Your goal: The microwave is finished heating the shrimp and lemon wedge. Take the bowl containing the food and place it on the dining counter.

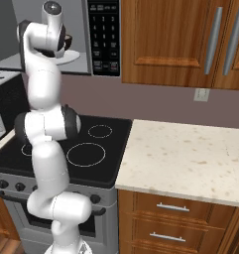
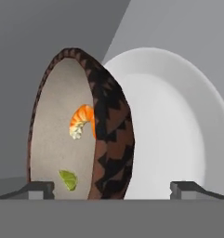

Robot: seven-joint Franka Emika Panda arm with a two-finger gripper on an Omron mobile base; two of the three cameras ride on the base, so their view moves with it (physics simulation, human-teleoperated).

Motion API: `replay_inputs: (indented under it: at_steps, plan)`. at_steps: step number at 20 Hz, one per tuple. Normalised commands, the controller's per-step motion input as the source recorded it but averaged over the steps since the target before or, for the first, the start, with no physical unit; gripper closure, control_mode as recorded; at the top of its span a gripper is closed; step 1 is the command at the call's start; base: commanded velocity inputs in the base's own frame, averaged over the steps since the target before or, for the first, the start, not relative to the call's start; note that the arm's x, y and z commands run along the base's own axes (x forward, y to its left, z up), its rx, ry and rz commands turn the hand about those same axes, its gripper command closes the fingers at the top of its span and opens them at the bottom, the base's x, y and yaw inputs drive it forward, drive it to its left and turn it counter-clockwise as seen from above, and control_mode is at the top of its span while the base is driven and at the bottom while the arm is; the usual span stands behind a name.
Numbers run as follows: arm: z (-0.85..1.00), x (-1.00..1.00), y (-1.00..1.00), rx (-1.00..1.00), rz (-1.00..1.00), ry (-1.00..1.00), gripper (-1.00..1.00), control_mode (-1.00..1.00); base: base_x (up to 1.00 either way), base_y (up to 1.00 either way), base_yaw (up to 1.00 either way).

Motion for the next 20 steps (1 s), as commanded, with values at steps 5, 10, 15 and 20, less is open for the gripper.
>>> replay_inputs:
  at_steps: [5, 10, 15, 20]
  plan:
    - [-0.06, 0.07, 0.01, 0.0, -0.01, 0.0, -1.0, -1.0, 0.0, 0.0, 0.0]
    - [-0.21, 0.0, 0.0, -0.01, 0.0, 0.0, -1.0, -1.0, 0.0, 0.0, 0.0]
    - [-0.23, 0.0, 0.0, -0.02, 0.0, 0.0, -1.0, -1.0, 0.0, 0.0, 0.0]
    - [-0.18, 0.0, 0.02, 0.0, 0.0, 0.0, 1.0, -1.0, 0.0, 0.0, 0.0]
